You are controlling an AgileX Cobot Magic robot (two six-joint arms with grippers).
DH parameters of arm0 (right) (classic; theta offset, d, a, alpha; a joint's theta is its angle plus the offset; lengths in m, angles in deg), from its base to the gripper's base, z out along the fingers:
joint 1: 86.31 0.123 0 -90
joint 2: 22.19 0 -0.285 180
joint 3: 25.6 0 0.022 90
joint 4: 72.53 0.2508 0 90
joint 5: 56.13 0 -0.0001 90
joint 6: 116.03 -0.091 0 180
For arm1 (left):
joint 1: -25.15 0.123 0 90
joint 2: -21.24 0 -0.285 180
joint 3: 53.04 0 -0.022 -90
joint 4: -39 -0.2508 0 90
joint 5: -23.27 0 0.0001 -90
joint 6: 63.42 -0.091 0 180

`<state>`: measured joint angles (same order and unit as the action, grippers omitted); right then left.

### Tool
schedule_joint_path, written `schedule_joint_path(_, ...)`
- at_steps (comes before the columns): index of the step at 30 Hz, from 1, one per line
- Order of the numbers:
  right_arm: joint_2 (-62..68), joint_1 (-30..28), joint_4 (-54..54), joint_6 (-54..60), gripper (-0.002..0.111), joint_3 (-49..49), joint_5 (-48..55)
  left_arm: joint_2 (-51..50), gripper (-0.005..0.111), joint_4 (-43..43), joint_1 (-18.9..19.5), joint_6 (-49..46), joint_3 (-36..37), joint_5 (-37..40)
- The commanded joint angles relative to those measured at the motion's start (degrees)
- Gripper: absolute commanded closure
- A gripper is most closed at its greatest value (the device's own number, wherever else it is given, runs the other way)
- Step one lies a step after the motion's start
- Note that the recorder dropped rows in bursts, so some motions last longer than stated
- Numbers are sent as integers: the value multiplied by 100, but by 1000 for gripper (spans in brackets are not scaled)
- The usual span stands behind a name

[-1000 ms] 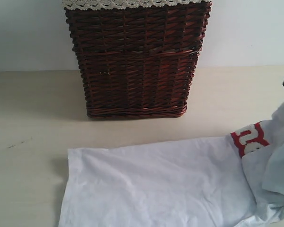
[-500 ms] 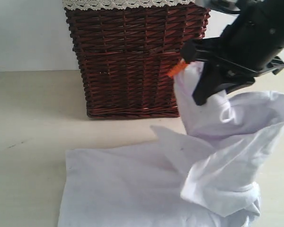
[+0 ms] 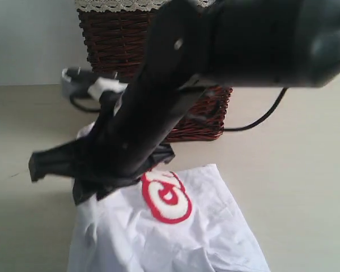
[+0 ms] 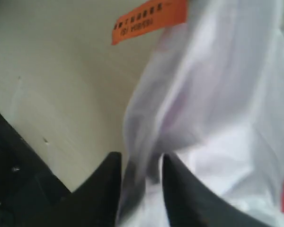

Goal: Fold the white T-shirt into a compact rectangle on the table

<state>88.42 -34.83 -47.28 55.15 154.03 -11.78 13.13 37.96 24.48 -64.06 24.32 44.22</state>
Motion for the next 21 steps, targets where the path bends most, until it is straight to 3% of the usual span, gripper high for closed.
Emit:
schedule_joint_path(1, 552, 81, 406, 537, 48, 22, 56, 32, 107, -21, 22, -7, -14, -46)
schedule_joint_path(3, 628, 81, 843, 1110, 42, 22, 309, 32, 107, -21, 22, -7, -14, -46)
schedule_joint_path(8, 579, 81, 1056, 1524, 44, 131, 738, 32, 107, -21, 22, -7, -14, -46)
schedule_joint_path(11, 448, 81, 368, 1323, 44, 386, 1024, 32, 107, -21, 22, -7, -14, -46)
schedule_joint_path(15, 256, 81, -1959, -282, 44, 631, 2089, 32, 107, -21, 22, -7, -14, -46)
schedule_joint_path(21, 233, 69, -2697, -539, 46, -205, 2562, 32, 107, -21, 22, -7, -14, -46)
